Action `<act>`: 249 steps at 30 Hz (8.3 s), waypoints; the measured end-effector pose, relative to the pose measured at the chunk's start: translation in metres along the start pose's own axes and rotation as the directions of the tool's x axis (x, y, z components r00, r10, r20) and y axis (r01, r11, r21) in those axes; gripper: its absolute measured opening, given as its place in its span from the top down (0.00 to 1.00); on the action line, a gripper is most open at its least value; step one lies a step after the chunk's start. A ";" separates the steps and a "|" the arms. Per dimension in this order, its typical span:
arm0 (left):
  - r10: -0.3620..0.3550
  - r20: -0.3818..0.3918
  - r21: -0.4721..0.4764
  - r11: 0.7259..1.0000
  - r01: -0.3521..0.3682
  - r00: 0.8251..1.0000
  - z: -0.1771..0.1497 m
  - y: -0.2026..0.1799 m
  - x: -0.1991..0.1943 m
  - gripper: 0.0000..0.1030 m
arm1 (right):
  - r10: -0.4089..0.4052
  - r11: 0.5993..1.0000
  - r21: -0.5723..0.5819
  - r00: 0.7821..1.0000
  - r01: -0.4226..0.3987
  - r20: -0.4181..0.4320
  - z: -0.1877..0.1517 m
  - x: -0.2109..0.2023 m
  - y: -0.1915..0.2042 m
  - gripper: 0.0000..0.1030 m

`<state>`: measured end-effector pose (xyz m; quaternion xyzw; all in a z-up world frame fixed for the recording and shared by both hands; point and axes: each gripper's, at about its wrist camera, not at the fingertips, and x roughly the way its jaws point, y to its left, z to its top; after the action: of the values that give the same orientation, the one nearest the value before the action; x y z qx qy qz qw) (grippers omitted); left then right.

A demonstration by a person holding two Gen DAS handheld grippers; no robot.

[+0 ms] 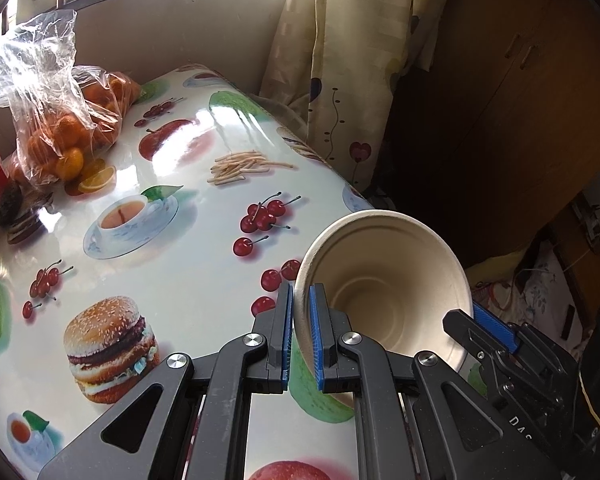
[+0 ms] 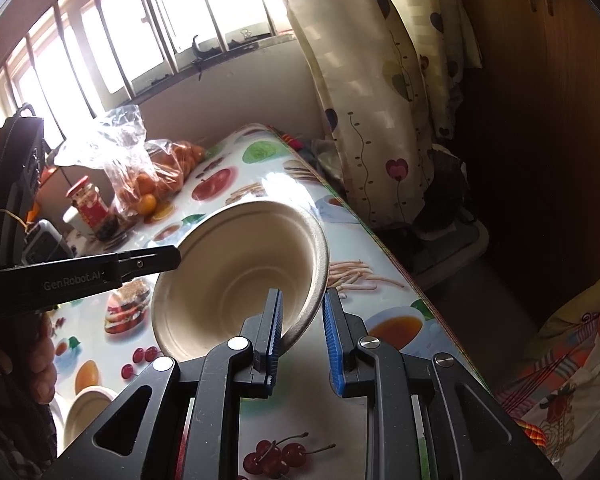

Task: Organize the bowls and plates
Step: 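Lift the beige bowl with both tools and carry it over the bowl stack, then lower the held bowl into the nested beige bowls with both tools, then open both tools and release the bowl onto the stack, then close both tools on the rim of the beige bowl stack, then lift the bowl stack with both tools and carry it over the plates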

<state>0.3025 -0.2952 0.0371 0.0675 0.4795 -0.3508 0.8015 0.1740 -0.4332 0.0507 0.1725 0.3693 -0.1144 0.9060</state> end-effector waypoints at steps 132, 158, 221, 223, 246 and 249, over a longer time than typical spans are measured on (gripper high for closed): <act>0.070 0.042 -0.218 0.974 -0.060 0.997 -0.181 0.061 -0.114 0.91 | 0.164 0.970 -0.168 0.982 -0.178 -0.090 -0.114 -0.065 0.104 0.80; 0.081 0.040 -0.220 0.973 -0.070 0.996 -0.182 0.062 -0.113 0.91 | 0.149 0.974 -0.163 0.986 -0.160 -0.079 -0.113 -0.068 0.102 0.78; -0.006 0.031 -0.321 0.947 0.016 0.999 -0.193 0.071 -0.099 0.81 | 0.209 0.970 -0.102 0.970 -0.222 -0.127 -0.114 -0.052 0.094 0.74; -0.006 0.031 -0.322 0.947 0.016 0.999 -0.193 0.071 -0.099 0.81 | 0.210 0.969 -0.103 0.969 -0.223 -0.127 -0.114 -0.052 0.093 0.74; 0.026 0.064 -0.321 0.947 -0.005 0.998 -0.196 0.073 -0.119 0.81 | 0.227 0.961 -0.136 0.967 -0.242 -0.115 -0.109 -0.057 0.104 0.74; 0.034 0.071 -0.324 0.946 -0.009 0.997 -0.197 0.074 -0.125 0.81 | 0.233 0.958 -0.146 0.966 -0.248 -0.114 -0.109 -0.059 0.107 0.74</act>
<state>0.1705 -0.0905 0.0173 -0.0730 0.4991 -0.2610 0.8231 0.0999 -0.2873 0.0447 0.1487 0.3962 0.0349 0.9054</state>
